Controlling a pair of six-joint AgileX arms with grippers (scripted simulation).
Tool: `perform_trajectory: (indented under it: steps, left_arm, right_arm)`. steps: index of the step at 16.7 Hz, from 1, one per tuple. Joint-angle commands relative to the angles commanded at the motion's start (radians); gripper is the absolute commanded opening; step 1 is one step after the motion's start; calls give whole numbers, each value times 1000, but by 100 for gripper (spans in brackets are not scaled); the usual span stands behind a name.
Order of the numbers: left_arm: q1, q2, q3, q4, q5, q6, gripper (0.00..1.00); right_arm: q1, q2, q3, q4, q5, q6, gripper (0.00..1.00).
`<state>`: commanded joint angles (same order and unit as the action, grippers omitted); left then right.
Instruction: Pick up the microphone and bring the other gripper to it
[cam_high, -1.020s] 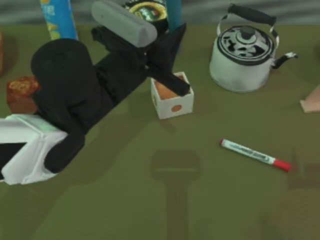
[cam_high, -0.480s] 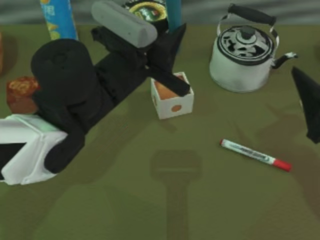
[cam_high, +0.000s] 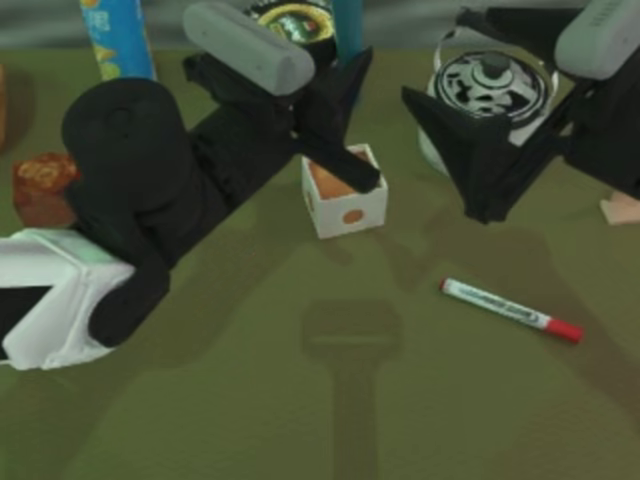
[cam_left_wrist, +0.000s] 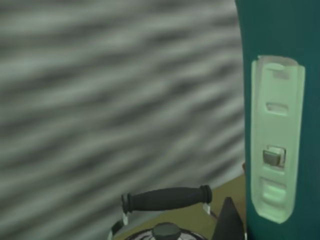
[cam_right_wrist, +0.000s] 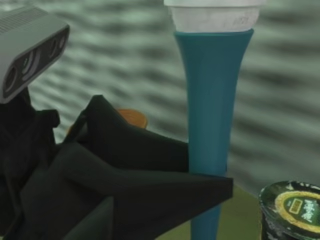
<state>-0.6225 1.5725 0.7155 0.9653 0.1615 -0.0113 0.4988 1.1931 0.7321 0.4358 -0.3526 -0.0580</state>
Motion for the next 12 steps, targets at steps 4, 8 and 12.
perform_trajectory:
  steps: [4, 8, 12]
  left_arm:
    - [0, 0, 0, 0, 0, 0, 0]
    - [0, 0, 0, 0, 0, 0, 0]
    - [0, 0, 0, 0, 0, 0, 0]
  right_arm:
    - [15, 34, 20, 11, -10, -3, 100]
    - [17, 47, 31, 13, -5, -2, 100]
    - [57, 201, 155, 45, 35, -1, 100]
